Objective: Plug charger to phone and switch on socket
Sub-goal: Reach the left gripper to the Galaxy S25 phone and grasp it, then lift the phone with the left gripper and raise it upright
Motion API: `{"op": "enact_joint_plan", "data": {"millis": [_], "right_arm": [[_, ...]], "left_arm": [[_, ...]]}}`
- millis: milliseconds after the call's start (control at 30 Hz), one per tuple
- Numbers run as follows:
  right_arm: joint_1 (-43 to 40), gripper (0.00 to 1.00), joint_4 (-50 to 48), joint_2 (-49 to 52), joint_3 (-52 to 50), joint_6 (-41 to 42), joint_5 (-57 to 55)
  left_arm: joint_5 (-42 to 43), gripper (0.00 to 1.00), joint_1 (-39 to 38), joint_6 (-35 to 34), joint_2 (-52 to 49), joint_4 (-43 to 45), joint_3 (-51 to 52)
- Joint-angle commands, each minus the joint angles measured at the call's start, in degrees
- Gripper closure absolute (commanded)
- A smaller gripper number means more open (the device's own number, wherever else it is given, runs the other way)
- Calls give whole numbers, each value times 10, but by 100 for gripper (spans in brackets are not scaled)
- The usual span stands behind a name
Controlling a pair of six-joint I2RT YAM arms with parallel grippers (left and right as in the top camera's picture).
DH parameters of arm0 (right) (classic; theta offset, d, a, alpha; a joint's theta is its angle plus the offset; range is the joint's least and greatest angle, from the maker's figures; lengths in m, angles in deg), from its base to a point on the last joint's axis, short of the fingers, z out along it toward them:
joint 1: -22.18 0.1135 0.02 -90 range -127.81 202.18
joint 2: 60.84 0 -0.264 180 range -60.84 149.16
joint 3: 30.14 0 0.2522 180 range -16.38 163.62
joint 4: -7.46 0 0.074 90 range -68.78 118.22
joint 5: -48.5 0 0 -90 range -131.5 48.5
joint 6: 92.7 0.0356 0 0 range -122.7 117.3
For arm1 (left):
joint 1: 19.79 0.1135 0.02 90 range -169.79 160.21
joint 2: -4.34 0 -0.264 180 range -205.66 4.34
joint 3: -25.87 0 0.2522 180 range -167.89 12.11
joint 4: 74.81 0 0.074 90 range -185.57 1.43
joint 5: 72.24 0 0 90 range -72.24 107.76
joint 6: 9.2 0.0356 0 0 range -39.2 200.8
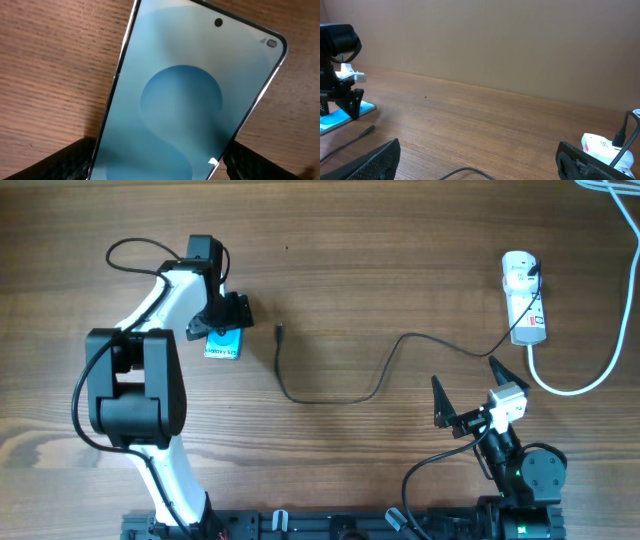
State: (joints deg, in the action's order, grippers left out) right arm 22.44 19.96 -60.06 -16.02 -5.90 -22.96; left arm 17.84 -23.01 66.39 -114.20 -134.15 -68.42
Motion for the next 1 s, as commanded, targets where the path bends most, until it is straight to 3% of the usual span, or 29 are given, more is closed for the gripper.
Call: {"op": "enact_joint_plan", "data": {"millis": [0, 200, 300, 433, 700, 833, 967], "right_arm": [[3, 0, -2, -3, -1, 3, -6], [3, 0, -2, -3, -1, 4, -6], [3, 0, -2, -3, -1, 4, -6], [3, 0, -2, -3, -1, 4, -6], [3, 0, -2, -3, -1, 4, -6], [3, 0, -2, -3, -1, 4, -6], [3, 0, -2, -3, -1, 4, -6]], "left_arm": [[103, 9, 1, -96, -32, -5, 17], [108, 0, 1, -113, -32, 2, 17], [33, 2, 1, 3, -32, 31, 17], [16, 4, 1, 110, -32, 53, 17], [20, 12, -6, 100, -32, 1, 18], [19, 12, -17, 89, -32, -2, 18], [19, 19, -19, 88, -32, 4, 18]]}}
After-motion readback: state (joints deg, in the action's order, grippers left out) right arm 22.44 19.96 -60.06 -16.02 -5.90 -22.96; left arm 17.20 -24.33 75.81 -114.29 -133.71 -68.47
